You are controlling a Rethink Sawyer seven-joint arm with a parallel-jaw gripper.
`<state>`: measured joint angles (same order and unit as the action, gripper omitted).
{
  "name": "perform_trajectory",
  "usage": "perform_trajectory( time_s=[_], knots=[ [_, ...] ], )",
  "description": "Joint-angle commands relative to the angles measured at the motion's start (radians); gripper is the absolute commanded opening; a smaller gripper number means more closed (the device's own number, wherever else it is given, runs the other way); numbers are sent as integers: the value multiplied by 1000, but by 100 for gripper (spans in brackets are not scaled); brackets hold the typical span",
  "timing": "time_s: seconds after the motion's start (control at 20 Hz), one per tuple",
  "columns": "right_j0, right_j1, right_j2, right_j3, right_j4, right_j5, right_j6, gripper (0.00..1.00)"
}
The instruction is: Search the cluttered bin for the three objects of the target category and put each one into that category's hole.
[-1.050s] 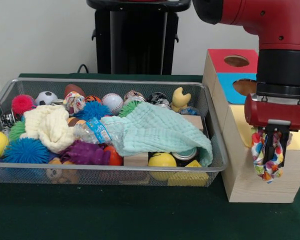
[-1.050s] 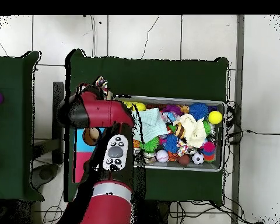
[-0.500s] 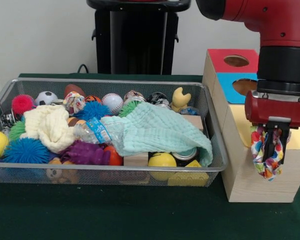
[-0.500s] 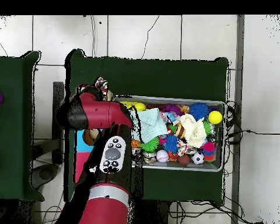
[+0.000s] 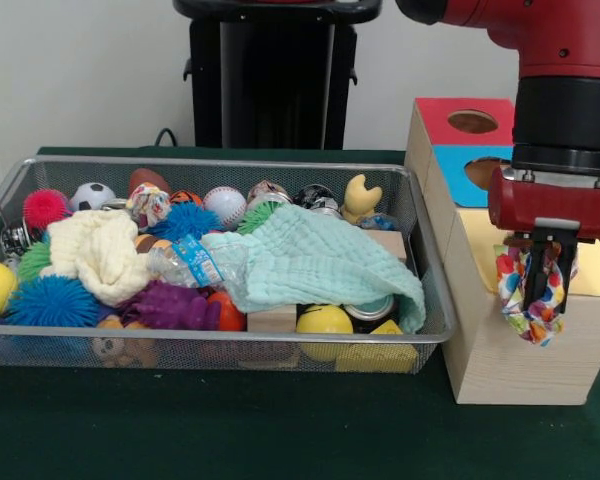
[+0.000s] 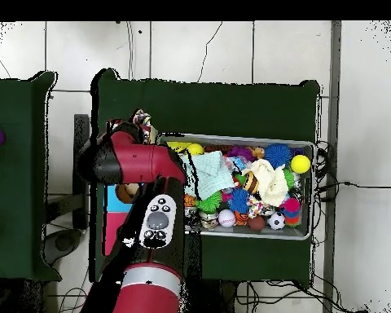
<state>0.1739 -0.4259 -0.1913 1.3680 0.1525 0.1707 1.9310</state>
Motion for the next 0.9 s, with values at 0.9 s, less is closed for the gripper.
perform_trajectory(
  time_s=[0.9],
  knots=[
    [11,-44,69,263,-15,286,117,0]
  ],
)
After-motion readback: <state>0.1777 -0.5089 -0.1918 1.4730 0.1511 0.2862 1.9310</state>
